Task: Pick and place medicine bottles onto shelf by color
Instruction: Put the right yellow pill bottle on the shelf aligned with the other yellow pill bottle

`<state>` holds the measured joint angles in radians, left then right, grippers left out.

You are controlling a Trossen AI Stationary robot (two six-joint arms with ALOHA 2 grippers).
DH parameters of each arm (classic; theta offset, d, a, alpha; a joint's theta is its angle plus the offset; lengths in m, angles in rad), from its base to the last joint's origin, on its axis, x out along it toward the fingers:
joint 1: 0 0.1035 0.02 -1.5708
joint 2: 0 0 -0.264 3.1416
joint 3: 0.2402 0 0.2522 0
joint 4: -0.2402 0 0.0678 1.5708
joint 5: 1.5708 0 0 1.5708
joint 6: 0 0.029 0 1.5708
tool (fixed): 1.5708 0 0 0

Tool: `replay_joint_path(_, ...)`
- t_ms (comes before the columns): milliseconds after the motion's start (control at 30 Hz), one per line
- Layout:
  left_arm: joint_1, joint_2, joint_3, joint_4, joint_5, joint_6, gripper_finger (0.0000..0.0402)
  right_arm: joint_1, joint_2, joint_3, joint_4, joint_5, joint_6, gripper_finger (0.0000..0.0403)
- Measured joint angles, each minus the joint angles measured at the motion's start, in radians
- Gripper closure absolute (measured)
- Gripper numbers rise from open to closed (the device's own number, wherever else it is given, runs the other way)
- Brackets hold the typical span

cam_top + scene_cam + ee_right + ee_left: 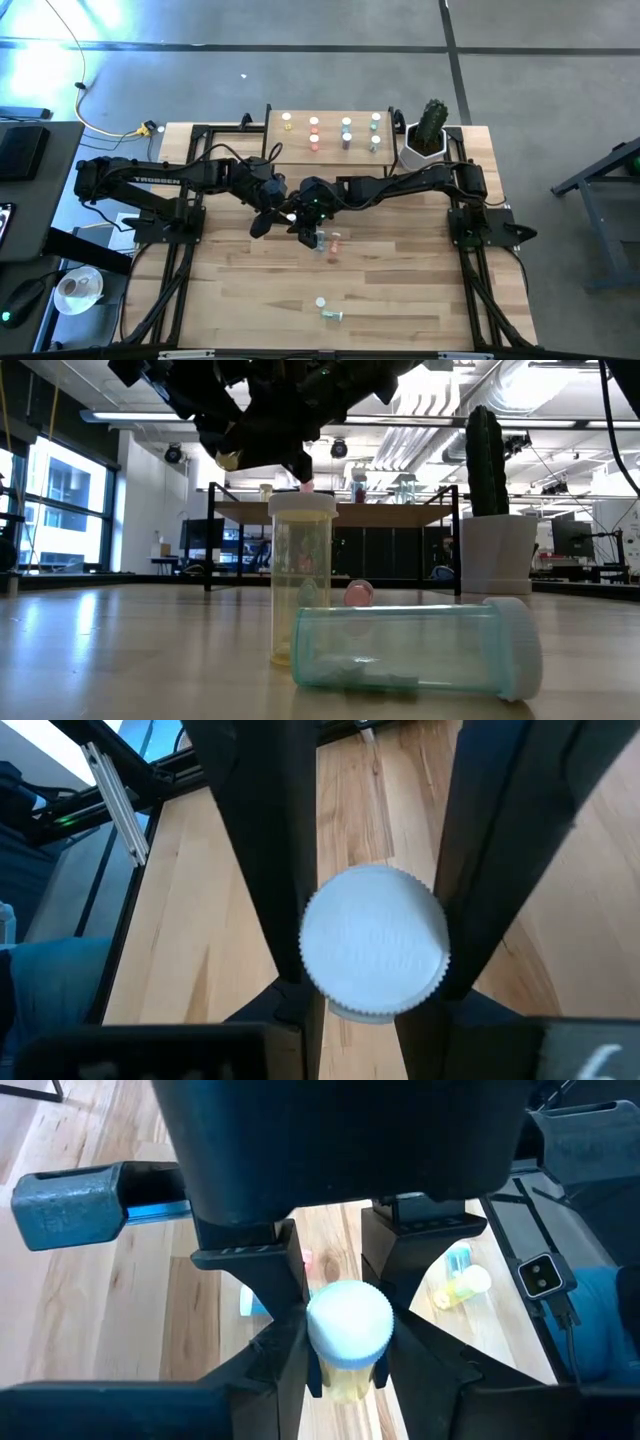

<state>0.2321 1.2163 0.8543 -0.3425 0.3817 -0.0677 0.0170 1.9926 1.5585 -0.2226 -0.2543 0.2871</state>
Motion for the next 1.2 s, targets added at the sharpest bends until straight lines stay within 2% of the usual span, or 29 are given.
replay_joint_path(233,0.000,0.000,0.000,0.000,-0.004,0.001,0.0287,0.001,0.000,0.000,-0.005,0.019,-0.016,0.0317)
replay_joint_path(533,0.001,0.000,0.000,0.000,-0.012,0.001,0.0290,-0.005,-0.015,0.000,-0.035,0.026,0.000,0.0235)
replay_joint_path(633,0.011,-0.001,0.000,0.003,-0.017,0.005,0.0290,-0.016,-0.041,0.000,-0.066,0.009,0.003,0.0219)
replay_joint_path(800,0.022,-0.004,0.000,0.007,-0.068,0.019,0.0290,-0.020,-0.076,-0.001,-0.110,0.029,-0.023,0.0215)
replay_joint_path(1200,0.063,-0.005,0.000,0.023,-0.074,0.017,0.0289,-0.035,-0.113,-0.001,-0.142,0.051,-0.023,0.0214)
